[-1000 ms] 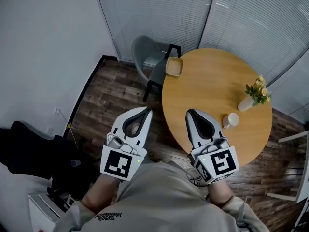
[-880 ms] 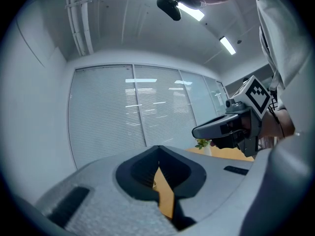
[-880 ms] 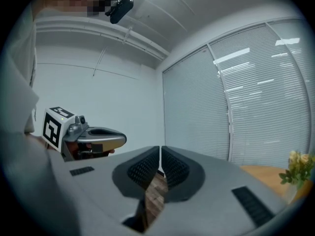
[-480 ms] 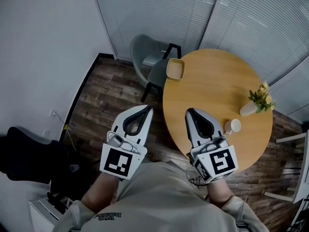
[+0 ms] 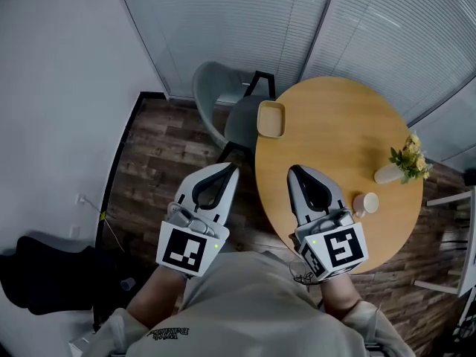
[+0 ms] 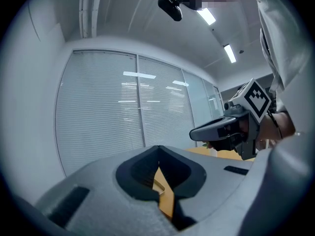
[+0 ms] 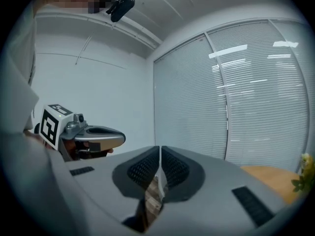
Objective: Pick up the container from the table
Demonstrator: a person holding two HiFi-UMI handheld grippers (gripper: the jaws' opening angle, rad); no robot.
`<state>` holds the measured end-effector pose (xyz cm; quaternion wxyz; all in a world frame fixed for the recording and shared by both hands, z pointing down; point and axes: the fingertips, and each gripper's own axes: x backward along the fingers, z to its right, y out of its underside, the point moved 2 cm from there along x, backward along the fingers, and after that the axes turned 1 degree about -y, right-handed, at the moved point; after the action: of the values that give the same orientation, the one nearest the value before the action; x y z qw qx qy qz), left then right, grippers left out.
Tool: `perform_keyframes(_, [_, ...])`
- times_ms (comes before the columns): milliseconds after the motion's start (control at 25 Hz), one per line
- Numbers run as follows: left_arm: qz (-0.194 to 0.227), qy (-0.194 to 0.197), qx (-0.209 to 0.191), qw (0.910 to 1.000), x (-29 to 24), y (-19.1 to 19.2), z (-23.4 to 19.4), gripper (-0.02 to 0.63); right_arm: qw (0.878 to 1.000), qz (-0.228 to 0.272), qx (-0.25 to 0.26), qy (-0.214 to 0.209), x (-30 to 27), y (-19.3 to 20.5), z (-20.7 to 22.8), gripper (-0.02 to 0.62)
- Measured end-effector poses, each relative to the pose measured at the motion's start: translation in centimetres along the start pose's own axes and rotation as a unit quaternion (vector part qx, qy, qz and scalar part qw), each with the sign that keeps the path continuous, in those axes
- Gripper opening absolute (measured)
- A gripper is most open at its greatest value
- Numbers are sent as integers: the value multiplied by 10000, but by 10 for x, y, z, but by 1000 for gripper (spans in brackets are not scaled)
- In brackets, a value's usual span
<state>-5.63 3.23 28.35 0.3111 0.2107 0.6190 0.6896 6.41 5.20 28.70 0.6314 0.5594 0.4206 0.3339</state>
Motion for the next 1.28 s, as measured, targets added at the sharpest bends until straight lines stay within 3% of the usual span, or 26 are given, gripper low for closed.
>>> perform_keyframes(680, [132, 861, 70, 9962, -81, 2, -153, 20, 9960, -160, 31, 875, -150, -36, 14, 34])
perform_keyframes(1000, [162, 1337, 92, 9908, -97, 10, -181, 20, 9893, -80, -27, 1460, -174, -48, 17, 34])
perform_keyframes(1280, [148, 1498, 131, 9885, -100, 17, -182, 20, 9879, -165, -88, 1540, -177, -43, 15, 34])
